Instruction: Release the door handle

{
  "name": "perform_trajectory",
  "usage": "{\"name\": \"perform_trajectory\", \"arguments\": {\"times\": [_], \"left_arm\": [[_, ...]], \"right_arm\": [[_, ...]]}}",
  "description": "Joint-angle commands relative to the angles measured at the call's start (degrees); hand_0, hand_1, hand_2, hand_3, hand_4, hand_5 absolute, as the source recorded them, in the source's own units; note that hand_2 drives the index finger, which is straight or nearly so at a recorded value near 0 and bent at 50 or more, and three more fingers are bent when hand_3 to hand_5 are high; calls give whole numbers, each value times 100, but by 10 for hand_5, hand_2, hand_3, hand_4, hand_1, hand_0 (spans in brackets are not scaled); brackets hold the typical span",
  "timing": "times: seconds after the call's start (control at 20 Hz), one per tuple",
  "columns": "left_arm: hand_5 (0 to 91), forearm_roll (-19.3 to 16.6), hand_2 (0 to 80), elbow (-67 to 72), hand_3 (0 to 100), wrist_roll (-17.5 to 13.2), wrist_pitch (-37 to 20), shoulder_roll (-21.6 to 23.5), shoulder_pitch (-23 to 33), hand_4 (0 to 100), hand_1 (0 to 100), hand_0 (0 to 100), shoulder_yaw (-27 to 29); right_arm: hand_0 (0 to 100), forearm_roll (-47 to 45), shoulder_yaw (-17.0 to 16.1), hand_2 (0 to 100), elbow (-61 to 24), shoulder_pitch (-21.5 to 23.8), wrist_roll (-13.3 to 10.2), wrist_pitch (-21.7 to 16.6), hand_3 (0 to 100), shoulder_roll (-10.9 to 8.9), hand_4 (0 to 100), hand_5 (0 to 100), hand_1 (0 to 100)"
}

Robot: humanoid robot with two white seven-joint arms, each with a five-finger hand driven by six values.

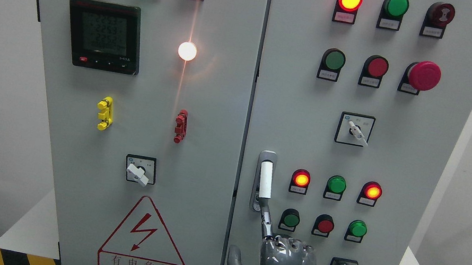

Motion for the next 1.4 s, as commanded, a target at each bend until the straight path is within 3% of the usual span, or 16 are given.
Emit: {"name": "perform_trajectory", "arguments": {"times": [0.0,0.2,0.55,0.7,0.95,1.1,1.35], "left_arm": [[0,0,0,0,0,0,4,9,53,0,556,120,0],[0,0,0,0,0,0,-5,0,53,0,556,120,0],[0,0,0,0,0,0,4,0,53,0,556,120,0],[0,0,0,0,0,0,-5,0,53,0,556,120,0],[0,0,0,0,0,0,4,0,44,0,556,120,0],[0,0,0,0,0,0,-5,0,53,0,556,120,0],[0,0,0,0,0,0,-5,0,44,0,556,120,0]], "right_arm": [[441,-12,1,183,-204,61,-10,-22,1000,-58,994,1000,328],[448,-21,1,310,-301,141,-19,-31,1000,-103,982,1000,334],[501,-30,-8,420,-547,150,16,-57,976,-147,957,1000,352],[519,-30,-17,555,-556,150,34,-110,974,-147,945,1000,345],[454,-30,-35,741,-653,141,60,-110,1000,-147,953,1000,304],[413,-38,-52,841,-670,132,60,-162,1000,-138,981,1000,213],[361,-38,-70,896,-679,79,78,-171,1000,-120,1000,1000,170]]}}
